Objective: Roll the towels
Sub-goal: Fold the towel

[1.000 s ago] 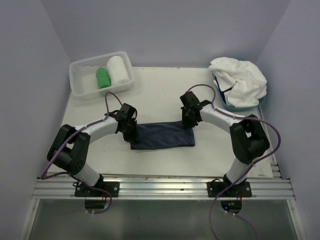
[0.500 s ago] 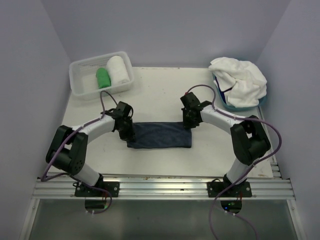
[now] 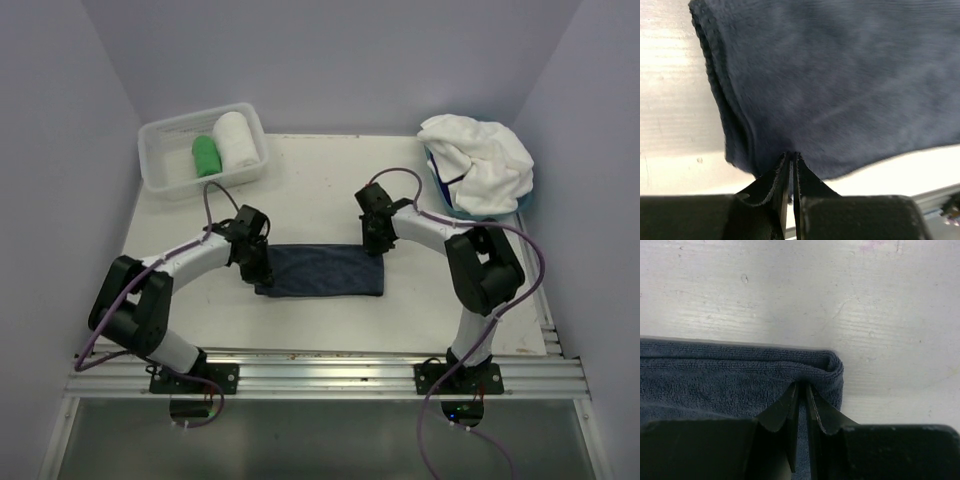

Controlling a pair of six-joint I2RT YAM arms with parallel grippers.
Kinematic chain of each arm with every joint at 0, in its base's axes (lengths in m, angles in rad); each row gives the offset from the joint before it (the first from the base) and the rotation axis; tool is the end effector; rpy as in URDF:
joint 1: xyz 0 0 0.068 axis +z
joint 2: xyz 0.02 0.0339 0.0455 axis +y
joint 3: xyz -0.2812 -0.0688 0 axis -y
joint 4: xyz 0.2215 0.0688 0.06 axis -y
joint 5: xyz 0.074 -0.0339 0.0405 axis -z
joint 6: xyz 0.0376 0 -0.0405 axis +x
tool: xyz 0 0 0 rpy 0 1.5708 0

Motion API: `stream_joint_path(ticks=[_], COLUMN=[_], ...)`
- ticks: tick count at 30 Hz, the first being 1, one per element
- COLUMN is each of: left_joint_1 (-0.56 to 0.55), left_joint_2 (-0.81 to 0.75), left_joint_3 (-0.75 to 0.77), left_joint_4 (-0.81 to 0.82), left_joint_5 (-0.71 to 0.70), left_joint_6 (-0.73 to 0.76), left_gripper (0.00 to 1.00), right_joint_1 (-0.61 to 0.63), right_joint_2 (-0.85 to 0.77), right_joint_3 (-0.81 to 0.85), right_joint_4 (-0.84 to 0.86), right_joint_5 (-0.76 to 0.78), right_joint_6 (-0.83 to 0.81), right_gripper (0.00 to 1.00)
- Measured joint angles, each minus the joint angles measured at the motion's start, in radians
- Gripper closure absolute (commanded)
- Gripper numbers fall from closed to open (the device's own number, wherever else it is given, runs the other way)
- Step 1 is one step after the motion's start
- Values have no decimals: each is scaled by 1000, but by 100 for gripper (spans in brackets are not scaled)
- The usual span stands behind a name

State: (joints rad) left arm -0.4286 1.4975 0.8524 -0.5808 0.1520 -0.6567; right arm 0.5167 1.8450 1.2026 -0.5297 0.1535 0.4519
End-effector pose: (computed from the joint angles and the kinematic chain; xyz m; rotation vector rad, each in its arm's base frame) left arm 0.2251 -0.1091 0.2041 -0.2909 2.8761 -0.4485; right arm 0.3094 0.1692 0.1971 -0.0458 2.7177 0.0707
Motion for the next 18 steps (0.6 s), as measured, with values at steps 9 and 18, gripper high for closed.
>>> stream_joint_path(ticks=[9, 18], left_joint_1=[0, -3], left_joint_2=[328, 734], left_joint_3=[290, 906], left_joint_4=[-60, -156], left_joint_5=[-12, -50], left_joint_6=[27, 96], left_gripper=[91, 90], right_joint_1=[-14, 126], right_joint_2=[-126, -462], right_joint_3=[-185, -498], right_joint_4=[71, 53], right_joint_5=[13, -43], right_joint_6=[77, 234], right_gripper=[91, 89])
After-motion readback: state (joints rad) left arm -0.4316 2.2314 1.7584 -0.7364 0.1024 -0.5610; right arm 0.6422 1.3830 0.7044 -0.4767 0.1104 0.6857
